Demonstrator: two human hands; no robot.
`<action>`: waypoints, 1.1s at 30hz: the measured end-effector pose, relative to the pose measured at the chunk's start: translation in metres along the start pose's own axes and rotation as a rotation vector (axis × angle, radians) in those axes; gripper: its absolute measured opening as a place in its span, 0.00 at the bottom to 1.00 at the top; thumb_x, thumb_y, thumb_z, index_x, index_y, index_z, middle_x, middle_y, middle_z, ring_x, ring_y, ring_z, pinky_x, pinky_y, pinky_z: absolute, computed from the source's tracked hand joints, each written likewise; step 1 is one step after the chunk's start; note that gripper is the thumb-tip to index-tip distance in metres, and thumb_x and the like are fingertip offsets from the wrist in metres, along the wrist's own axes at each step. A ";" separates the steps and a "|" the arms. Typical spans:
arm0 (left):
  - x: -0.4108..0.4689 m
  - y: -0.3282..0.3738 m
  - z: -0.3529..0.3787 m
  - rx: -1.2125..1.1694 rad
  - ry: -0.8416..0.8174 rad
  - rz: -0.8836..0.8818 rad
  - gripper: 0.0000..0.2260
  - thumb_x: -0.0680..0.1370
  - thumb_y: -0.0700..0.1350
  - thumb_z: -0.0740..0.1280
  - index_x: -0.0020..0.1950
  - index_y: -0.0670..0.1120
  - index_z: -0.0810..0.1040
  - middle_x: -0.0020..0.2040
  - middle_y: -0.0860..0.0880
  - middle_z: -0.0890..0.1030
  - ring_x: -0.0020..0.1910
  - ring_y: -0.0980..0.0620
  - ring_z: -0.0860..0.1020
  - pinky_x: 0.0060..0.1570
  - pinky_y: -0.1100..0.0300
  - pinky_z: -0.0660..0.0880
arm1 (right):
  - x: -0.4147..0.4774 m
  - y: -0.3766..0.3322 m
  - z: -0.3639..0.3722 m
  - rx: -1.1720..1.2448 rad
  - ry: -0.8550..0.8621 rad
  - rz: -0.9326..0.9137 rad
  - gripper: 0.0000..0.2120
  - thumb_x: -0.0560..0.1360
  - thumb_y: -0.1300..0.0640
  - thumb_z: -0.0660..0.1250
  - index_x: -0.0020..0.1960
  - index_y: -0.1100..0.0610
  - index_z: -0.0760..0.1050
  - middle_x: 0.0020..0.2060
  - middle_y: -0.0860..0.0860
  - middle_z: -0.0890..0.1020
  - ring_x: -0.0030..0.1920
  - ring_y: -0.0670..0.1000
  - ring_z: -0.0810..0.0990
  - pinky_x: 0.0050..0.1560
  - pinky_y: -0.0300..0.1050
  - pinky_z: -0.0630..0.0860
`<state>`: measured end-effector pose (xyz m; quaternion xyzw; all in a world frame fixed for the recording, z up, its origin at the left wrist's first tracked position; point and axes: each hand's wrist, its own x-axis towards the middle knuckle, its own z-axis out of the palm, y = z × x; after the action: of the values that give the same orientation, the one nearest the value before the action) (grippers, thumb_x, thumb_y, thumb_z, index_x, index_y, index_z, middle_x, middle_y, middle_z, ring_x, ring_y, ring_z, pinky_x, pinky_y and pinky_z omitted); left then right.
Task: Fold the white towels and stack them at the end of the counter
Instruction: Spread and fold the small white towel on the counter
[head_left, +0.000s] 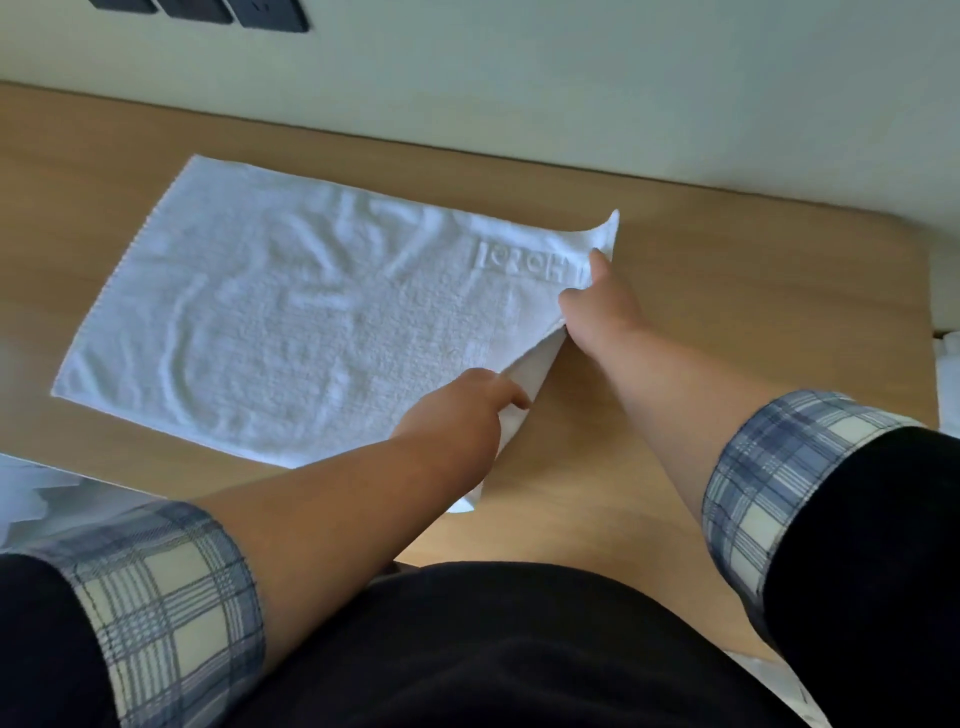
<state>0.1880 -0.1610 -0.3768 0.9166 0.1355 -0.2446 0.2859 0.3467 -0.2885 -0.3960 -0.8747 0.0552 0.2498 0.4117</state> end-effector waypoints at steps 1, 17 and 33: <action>-0.002 -0.006 -0.005 -0.013 0.009 -0.010 0.27 0.78 0.36 0.55 0.68 0.65 0.69 0.69 0.61 0.67 0.52 0.52 0.76 0.49 0.58 0.74 | -0.002 -0.008 0.006 0.015 -0.003 -0.039 0.36 0.77 0.59 0.58 0.81 0.47 0.48 0.77 0.51 0.62 0.62 0.54 0.76 0.41 0.39 0.71; -0.054 -0.182 -0.138 -0.144 0.228 0.056 0.26 0.78 0.47 0.58 0.75 0.63 0.61 0.72 0.61 0.65 0.51 0.58 0.75 0.44 0.67 0.70 | -0.032 -0.199 0.185 0.103 0.160 -0.366 0.37 0.78 0.59 0.59 0.82 0.51 0.45 0.81 0.46 0.50 0.77 0.45 0.54 0.48 0.15 0.48; -0.038 -0.389 -0.258 -0.323 0.290 0.010 0.30 0.72 0.44 0.58 0.74 0.61 0.66 0.71 0.62 0.68 0.59 0.66 0.68 0.53 0.66 0.68 | -0.008 -0.356 0.392 -0.123 0.063 -0.355 0.37 0.80 0.59 0.58 0.82 0.52 0.42 0.81 0.48 0.45 0.75 0.52 0.65 0.54 0.38 0.65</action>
<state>0.1007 0.2980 -0.3503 0.8851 0.2082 -0.0841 0.4077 0.2938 0.2367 -0.3551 -0.9016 -0.1023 0.1486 0.3932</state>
